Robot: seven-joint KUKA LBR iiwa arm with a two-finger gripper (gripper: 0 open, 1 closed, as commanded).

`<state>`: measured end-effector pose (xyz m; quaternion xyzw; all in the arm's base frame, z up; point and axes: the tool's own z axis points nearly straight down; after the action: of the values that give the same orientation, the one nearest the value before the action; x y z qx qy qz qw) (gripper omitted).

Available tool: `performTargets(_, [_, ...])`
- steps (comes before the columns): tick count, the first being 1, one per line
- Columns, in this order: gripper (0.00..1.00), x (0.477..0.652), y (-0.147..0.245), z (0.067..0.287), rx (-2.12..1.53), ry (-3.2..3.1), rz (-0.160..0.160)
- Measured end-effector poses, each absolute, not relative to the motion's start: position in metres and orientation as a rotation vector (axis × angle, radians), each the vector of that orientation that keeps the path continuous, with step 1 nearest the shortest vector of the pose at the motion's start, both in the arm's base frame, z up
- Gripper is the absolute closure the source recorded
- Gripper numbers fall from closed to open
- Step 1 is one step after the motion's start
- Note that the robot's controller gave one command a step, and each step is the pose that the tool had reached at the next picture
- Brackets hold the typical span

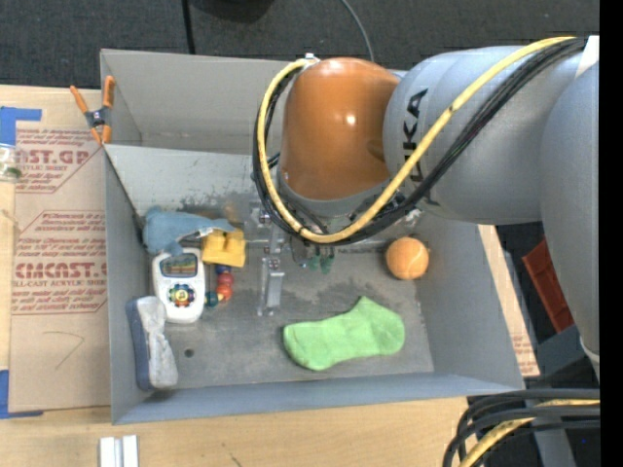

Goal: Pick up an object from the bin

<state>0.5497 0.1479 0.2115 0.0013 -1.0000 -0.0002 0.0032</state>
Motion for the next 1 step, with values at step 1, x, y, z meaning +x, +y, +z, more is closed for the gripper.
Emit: performTargets(1, [0.00,0.5513,0.1471,0.2164,0.001,-3.143,-0.002])
